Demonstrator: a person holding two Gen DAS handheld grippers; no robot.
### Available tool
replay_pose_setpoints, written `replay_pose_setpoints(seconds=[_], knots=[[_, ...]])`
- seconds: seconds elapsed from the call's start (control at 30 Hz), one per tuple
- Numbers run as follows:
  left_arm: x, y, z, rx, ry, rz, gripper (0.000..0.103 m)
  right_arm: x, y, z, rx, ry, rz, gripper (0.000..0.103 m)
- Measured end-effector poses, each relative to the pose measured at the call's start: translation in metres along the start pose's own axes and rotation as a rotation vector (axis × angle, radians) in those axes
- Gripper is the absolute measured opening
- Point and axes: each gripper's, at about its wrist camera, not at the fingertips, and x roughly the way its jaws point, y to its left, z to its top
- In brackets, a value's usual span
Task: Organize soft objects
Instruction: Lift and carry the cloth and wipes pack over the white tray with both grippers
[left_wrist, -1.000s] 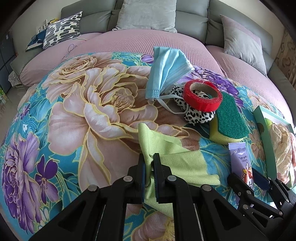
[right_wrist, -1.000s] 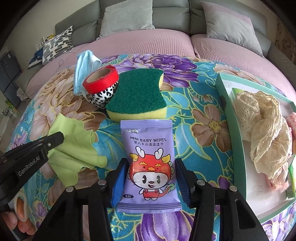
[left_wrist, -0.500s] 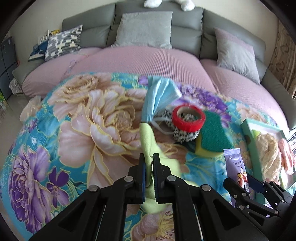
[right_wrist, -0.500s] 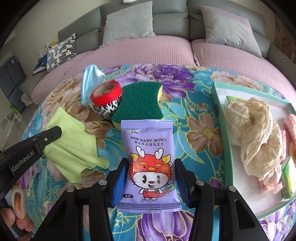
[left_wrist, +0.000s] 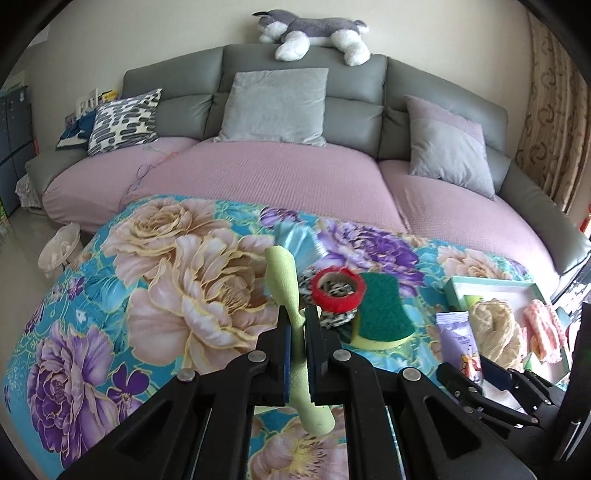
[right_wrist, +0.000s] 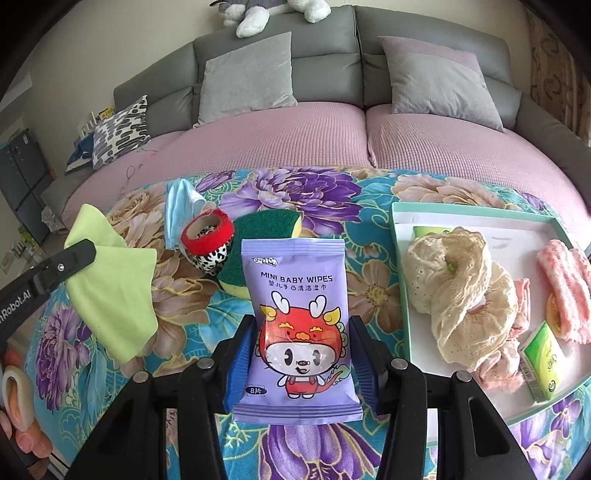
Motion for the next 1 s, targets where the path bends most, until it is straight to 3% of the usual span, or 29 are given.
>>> replay_pose_setpoints(seconds=[0.2, 0.4, 1.0], knots=[[-0.006, -0.029, 0.007, 0.042, -0.029, -0.049, 0.007, -0.015, -0.018, 0.003, 0.027, -0.038, -0.026, 0.052], [-0.008, -0.071, 0.009, 0.101, -0.038, -0.103, 0.007, -0.041, -0.058, 0.006, 0.086, -0.096, -0.114, 0.052], [0.0, -0.22, 0.034, 0.334, -0.065, -0.29, 0.007, -0.062, -0.179, 0.004, 0.293, -0.126, -0.318, 0.052]])
